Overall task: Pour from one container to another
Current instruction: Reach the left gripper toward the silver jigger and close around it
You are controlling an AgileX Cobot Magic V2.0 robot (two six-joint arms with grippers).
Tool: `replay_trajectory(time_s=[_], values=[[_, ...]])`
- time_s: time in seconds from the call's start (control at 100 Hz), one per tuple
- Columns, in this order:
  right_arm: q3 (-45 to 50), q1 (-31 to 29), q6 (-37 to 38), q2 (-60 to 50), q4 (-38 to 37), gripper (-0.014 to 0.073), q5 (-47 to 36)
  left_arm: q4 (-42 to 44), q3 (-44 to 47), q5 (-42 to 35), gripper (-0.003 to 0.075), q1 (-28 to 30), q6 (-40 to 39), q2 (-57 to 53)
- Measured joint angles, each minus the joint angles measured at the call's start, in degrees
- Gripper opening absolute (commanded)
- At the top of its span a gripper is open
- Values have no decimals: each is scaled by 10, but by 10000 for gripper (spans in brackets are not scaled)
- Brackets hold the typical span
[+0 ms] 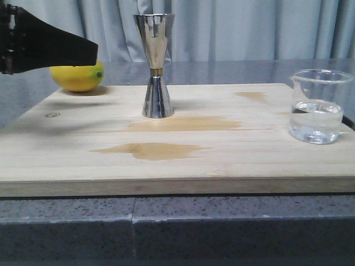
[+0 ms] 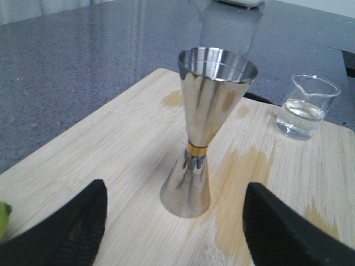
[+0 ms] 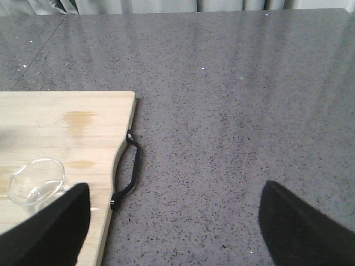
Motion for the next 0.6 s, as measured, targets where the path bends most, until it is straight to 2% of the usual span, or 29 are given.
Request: replay_trajectory(time_s=[0.24,0.6], values=[[0,0,0,0,0,542,0,-38,-11,2,472,-64,85,40],[0,0,0,0,0,542,0,-43,-98,2,472,-121,98,112]])
